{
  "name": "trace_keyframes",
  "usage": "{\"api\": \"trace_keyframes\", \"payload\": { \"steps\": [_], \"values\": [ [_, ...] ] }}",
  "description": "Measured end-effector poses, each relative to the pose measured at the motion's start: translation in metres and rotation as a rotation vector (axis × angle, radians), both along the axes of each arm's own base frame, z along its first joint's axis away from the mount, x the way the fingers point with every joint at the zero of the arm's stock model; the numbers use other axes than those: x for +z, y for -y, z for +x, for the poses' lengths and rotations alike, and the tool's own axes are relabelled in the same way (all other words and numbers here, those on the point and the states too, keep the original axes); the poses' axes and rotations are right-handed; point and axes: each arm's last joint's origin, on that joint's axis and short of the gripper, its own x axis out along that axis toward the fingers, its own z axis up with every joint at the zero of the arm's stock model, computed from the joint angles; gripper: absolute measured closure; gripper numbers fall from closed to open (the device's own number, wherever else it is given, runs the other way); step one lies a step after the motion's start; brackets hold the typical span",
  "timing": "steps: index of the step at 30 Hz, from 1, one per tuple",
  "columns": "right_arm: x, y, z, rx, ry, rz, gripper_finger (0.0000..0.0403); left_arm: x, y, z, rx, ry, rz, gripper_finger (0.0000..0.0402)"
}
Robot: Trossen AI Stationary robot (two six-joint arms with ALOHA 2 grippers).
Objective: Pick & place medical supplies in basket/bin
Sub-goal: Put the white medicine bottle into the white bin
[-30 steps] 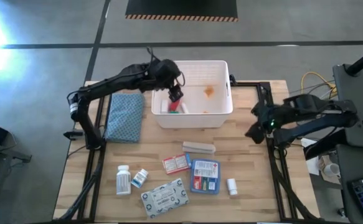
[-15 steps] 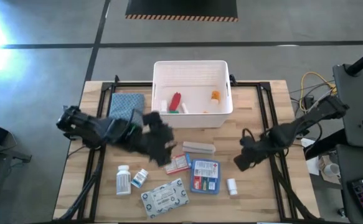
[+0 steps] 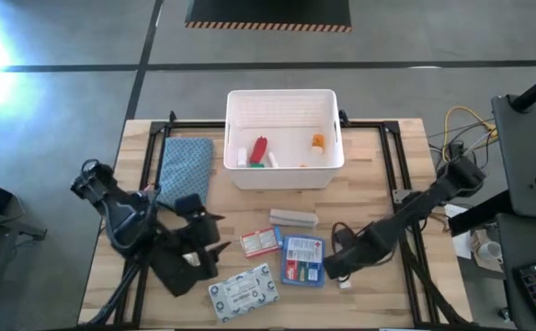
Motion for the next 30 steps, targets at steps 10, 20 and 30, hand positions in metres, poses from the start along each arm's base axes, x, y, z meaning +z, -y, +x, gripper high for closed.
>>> {"api": "trace_keyframes", "payload": {
  "steps": [10,20,30],
  "values": [
    [-0.04,-0.014,0.018,0.017,-0.126,-0.075,0.0076,0.002,0.009,-0.044,0.058,0.065,-0.033,0.0137],
    [-0.039,-0.005,0.006,0.043,-0.121,-0.063,0.0162,-0.024,0.013,-0.056,0.147,0.076,-0.104,0.0137],
    [-0.019,0.011,-0.01,0.044,-0.091,-0.048,0.0344,-0.051,0.003,-0.064,0.288,0.101,-0.17,0.0137]
  ]
}}
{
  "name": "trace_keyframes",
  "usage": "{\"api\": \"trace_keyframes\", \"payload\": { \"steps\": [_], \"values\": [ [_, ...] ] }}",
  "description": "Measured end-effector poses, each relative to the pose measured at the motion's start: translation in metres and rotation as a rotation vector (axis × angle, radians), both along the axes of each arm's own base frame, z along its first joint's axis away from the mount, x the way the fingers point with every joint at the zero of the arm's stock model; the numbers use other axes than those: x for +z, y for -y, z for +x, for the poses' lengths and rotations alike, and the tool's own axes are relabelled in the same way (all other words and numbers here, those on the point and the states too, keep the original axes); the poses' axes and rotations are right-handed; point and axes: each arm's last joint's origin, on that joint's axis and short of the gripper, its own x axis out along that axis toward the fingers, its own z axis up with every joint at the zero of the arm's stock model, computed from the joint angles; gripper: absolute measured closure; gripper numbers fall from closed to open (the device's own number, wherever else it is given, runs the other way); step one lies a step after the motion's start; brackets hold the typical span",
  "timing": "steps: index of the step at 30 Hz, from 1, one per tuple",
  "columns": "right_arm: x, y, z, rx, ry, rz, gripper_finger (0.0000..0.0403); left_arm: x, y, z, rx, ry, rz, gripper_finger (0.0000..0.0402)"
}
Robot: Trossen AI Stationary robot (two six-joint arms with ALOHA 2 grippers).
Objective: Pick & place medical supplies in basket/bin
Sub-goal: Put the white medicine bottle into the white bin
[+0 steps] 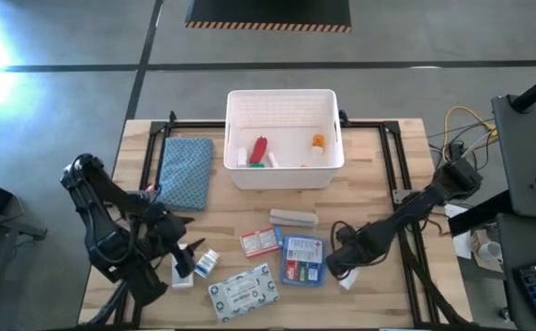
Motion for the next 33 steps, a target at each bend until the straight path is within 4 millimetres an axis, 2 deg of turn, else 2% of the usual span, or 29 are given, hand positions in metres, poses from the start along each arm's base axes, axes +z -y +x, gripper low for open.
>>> {"api": "trace_keyframes", "payload": {
  "steps": [4,8,11,17,21,23,29,33],
  "values": [
    [0.015,0.01,-0.009,0.052,0.046,-0.082,0.0353,-0.005,-0.009,-0.007,0.043,0.022,-0.036,0.0137],
    [0.032,0.019,-0.013,0.24,0.131,-0.088,0.0315,-0.006,-0.015,-0.012,0.065,0.053,-0.073,0.0137],
    [0.041,0.018,-0.015,0.517,0.224,-0.076,0.0271,-0.008,-0.016,-0.012,0.072,0.12,-0.089,0.0137],
    [0.048,0.0,-0.006,1.206,0.38,-0.119,0.0184,-0.011,-0.009,-0.005,0.083,0.224,-0.154,0.0137],
    [0.036,-0.011,0.004,1.518,0.341,-0.165,0.0149,-0.018,-0.002,0.001,0.086,0.274,-0.22,0.0137],
    [0.027,-0.013,0.009,1.619,0.288,-0.176,0.0135,-0.02,0.002,0.004,0.088,0.299,-0.249,0.0137],
    [0.003,-0.015,0.012,1.821,0.172,-0.156,0.01,-0.025,0.008,0.009,0.117,0.384,-0.318,0.0137],
    [0.001,-0.013,0.008,1.869,0.179,-0.134,0.0085,-0.026,0.009,0.011,0.141,0.417,-0.334,0.0137]
  ]
}}
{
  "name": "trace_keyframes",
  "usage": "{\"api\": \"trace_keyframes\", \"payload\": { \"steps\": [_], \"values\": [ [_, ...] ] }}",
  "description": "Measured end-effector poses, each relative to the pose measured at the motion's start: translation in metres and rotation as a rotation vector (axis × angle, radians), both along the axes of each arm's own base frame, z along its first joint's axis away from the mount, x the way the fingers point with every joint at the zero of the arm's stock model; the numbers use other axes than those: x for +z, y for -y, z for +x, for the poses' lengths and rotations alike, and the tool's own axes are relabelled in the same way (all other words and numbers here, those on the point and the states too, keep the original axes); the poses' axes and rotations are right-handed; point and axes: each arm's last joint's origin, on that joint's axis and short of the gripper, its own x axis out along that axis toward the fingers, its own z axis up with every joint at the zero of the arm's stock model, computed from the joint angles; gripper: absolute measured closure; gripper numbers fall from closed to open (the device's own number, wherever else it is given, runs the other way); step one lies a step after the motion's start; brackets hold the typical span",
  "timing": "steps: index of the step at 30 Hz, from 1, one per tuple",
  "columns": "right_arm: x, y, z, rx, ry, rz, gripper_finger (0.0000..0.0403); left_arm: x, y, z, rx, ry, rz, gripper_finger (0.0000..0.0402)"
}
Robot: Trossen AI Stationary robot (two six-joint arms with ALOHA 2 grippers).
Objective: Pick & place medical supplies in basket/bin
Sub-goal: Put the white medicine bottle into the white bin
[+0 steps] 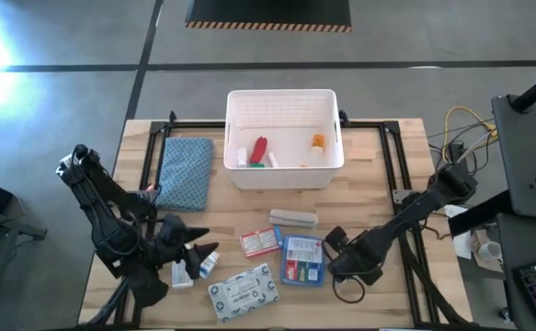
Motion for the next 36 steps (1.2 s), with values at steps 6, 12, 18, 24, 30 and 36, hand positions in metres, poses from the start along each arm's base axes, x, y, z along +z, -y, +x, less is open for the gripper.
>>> {"api": "trace_keyframes", "payload": {
  "steps": [6,12,18,24,30,36],
  "values": [
    [0.016,0.003,-0.002,-0.062,0.08,0.036,0.0078,0.001,-0.002,0.001,0.027,0.024,0.003,0.0137],
    [0.019,0.004,-0.004,-0.076,0.12,0.061,0.0078,0.0,-0.003,0.002,0.026,0.018,0.022,0.0137],
    [0.009,-0.002,-0.003,0.184,0.11,0.03,0.0078,0.001,-0.002,0.002,0.023,0.019,0.017,0.0137],
    [0.0,-0.005,-0.002,0.396,0.096,0.005,0.009,0.002,0.0,0.004,0.022,0.043,-0.019,0.0137],
    [-0.009,-0.007,0.001,0.414,0.108,0.024,0.0111,0.004,0.002,0.006,0.022,0.066,-0.048,0.0137],
    [-0.02,-0.006,0.0,0.413,0.094,0.019,0.0149,0.002,0.006,0.009,0.022,0.075,-0.061,0.0137]
  ]
}}
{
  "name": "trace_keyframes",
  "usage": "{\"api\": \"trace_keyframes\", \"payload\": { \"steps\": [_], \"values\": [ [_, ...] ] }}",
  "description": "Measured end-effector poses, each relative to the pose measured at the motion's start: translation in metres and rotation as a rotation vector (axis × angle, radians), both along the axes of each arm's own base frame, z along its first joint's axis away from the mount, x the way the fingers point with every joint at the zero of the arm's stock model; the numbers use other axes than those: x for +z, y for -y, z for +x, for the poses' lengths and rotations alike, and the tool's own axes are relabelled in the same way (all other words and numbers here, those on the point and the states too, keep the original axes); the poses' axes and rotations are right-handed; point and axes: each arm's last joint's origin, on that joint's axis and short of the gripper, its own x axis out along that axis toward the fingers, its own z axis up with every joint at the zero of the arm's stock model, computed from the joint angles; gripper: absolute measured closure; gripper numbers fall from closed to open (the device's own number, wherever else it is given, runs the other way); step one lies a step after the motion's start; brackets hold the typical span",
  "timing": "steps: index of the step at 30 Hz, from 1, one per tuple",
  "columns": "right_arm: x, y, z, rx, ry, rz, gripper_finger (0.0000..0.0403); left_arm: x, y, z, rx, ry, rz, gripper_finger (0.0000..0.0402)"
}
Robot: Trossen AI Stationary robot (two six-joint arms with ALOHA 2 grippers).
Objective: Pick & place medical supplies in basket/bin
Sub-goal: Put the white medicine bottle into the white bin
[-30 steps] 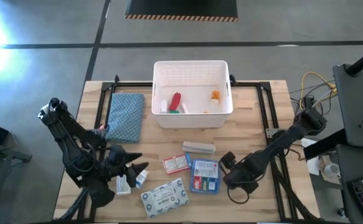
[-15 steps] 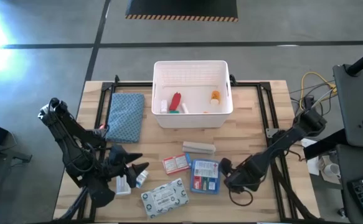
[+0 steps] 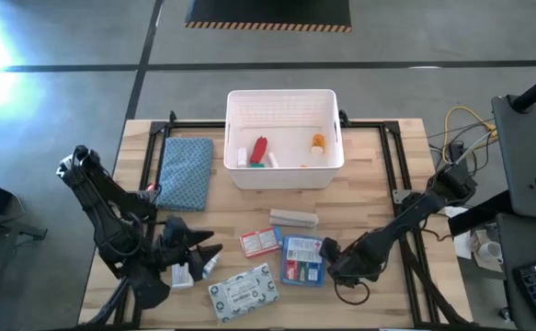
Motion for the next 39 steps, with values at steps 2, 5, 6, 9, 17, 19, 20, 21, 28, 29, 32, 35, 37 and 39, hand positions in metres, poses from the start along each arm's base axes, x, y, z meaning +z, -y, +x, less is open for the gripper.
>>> {"api": "trace_keyframes", "payload": {
  "steps": [2,5,6,9,17,19,20,21,28,29,32,35,37,39],
  "values": [
    [-0.001,0.0,0.002,-0.029,0.009,0.011,0.0164,-0.001,0.002,0.002,-0.001,0.004,-0.007,0.0137],
    [0.0,0.0,0.005,-0.155,0.004,0.035,0.0182,-0.003,0.006,0.005,-0.003,0.008,-0.016,0.0137],
    [0.002,-0.001,0.006,-0.208,0.008,0.049,0.0185,-0.004,0.007,0.005,-0.004,0.007,-0.017,0.0137],
    [0.012,-0.003,0.011,-0.352,0.033,0.101,0.0185,-0.007,0.011,0.008,-0.007,0.006,-0.016,0.0137],
    [0.023,-0.008,0.018,-0.731,0.013,0.207,0.0153,-0.014,0.017,0.009,-0.058,-0.052,-0.015,0.0137],
    [0.023,-0.006,0.02,-0.854,0.007,0.225,0.0154,-0.014,0.019,0.008,-0.078,-0.066,-0.014,0.0137],
    [0.023,-0.006,0.02,-0.913,0.009,0.229,0.0157,-0.014,0.019,0.008,-0.082,-0.067,-0.012,0.0137],
    [0.023,-0.005,0.02,-0.963,0.016,0.228,0.016,-0.014,0.02,0.007,-0.086,-0.067,-0.011,0.0137],
    [0.03,-0.016,0.017,-1.033,-0.024,0.264,0.0154,-0.014,0.025,0.001,-0.125,-0.076,0.001,0.0137],
    [0.034,-0.02,0.018,-0.986,-0.011,0.278,0.0148,-0.014,0.025,0.001,-0.126,-0.077,0.001,0.0137],
    [0.043,-0.031,0.018,-0.778,0.081,0.255,0.0132,-0.014,0.027,-0.001,-0.135,-0.076,0.003,0.0137],
    [0.052,-0.039,0.021,-0.559,0.192,0.196,0.0118,-0.014,0.028,-0.002,-0.138,-0.076,0.002,0.0137],
    [0.051,-0.042,0.023,-0.468,0.209,0.173,0.011,-0.014,0.028,-0.001,-0.137,-0.076,0.002,0.0137],
    [0.045,-0.043,0.026,-0.443,0.185,0.159,0.0105,-0.014,0.028,-0.001,-0.136,-0.075,0.002,0.0137]
  ]
}}
